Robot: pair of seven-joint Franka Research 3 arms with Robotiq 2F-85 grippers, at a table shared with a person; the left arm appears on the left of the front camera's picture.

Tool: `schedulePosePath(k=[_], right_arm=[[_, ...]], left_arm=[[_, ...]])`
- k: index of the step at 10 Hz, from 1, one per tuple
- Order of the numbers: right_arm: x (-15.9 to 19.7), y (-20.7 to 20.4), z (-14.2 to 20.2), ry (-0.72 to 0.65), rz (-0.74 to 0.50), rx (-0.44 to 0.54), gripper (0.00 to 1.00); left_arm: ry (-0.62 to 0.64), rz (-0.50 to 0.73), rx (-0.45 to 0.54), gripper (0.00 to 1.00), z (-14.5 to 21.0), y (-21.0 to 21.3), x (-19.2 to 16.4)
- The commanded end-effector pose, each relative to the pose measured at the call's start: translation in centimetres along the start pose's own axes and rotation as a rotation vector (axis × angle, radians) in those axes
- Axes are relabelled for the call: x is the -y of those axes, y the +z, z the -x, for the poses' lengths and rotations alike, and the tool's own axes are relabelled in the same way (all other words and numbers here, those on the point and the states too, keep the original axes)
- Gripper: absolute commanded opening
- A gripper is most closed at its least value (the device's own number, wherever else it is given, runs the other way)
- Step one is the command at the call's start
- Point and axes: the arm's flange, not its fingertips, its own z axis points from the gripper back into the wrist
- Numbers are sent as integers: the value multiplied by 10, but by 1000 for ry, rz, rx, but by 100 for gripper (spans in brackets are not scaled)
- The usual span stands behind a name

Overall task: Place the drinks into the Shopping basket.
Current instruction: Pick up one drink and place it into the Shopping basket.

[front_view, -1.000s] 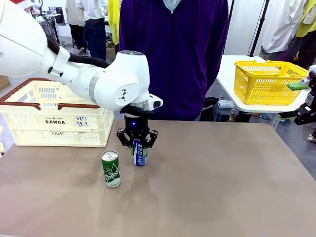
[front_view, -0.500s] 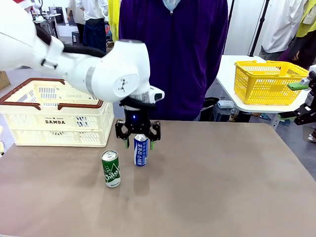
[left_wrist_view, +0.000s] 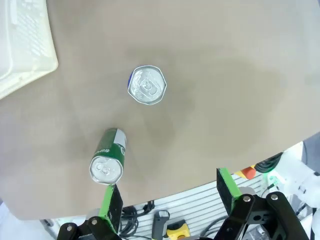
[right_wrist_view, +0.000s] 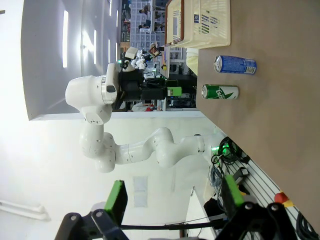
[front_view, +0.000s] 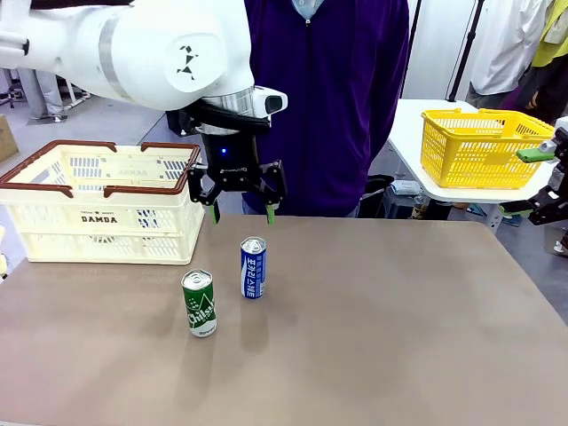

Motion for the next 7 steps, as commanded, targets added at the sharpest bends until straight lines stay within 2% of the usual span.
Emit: schedulePosePath(k=[1,3,4,5,7], right_arm=[[-4,3,0,-12,12,-14,100],[-4,3,0,-12,12,-14,100],[-4,3,0,-12,12,-14,100],[-4,3,0,-12,12,-14,100],[-4,3,0,-12,12,-14,100]], left_arm=[[-5,-4,-27,100,-3,-15,2],[-3,-2,-9,100,-1,-6,2],[13,-35,31,100,-19,-5,2],[-43,-44,14,100,-41,-10,4],[15,-73,-14,100,-70,-28,3]])
